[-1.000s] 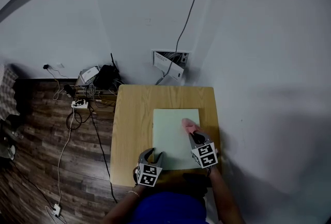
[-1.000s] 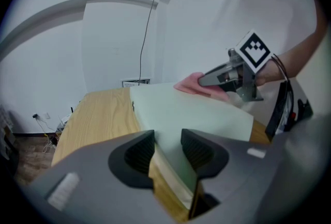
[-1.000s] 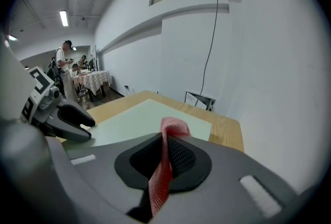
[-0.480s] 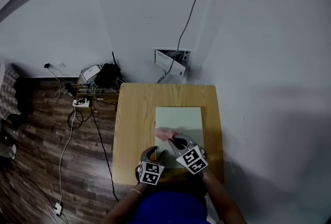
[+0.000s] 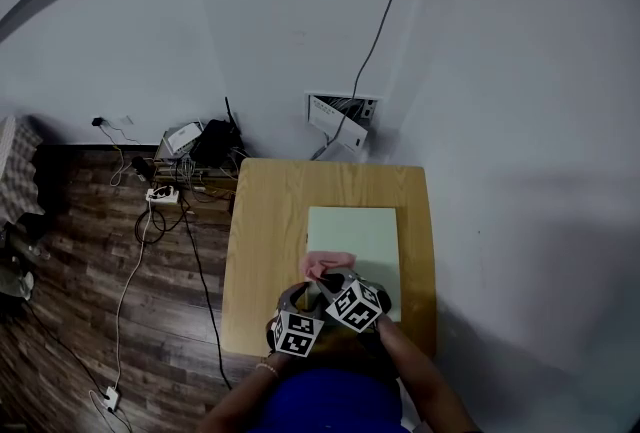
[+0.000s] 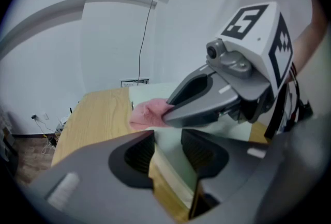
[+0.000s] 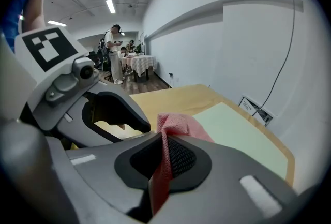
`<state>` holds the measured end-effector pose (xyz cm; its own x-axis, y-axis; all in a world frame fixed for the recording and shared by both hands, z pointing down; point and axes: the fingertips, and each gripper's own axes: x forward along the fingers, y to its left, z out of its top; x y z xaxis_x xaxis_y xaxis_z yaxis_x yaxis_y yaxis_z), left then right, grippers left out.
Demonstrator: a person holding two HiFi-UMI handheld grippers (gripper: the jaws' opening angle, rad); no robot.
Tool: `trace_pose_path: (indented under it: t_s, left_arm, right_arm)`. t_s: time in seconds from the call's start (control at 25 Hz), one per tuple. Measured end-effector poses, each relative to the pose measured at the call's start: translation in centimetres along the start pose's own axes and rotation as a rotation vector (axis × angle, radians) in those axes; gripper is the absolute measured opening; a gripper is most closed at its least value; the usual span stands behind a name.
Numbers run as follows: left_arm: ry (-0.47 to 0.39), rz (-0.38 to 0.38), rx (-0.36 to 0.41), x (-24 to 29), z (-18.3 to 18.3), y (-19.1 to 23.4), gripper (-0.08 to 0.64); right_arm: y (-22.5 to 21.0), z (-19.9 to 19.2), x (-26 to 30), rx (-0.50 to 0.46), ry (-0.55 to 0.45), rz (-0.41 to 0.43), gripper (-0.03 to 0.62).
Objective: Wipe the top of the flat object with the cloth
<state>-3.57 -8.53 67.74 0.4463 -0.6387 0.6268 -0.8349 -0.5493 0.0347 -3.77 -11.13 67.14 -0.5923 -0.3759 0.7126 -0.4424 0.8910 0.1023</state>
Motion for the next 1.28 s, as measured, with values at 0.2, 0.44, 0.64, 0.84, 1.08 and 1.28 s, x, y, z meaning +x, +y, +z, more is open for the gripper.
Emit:
trace_pose_path:
  t_s: [0.2,0.44,0.64,0.84,1.08,1.28]
  left_arm:
    - [-0.003,0.003,0.003,0.1,-0.2,0.2,0.158]
    - [-0.003,0.001,0.003,-0.1,-0.2,0.1,0.160]
    - [-0.002,0.001,0.006,-0.2,-0.2,0.1,0.160]
    - [0.001,0.003,0.006,-0.1,-0.2,0.1,0.160]
    - [-0.001,0.006,0.006,-0.1,-0.2,0.1,0.160]
    - [-0.002,0.011,0.005,0.1,-0.1,0.1,0.160]
  right_arm:
    - [0.1,-0.1,0.5,0.018,-0.007,-0.012,0.015]
    - [0.4,-0.2,0.2,-0.020,0.000,-0.005,0.015]
    - [0.6,-0.5,-0.1,-0.040,0.005,-0.001,0.015]
    - [0.1,-1.1,-0.4,-0.023,0.009,0.000,0.015]
    - [-0.5,-2.4,-1.3,-0.022,0.030,-0.011,0.015]
    - [-1.5,-3.8,-2.2,0.005,0.045,-0.029,0.015]
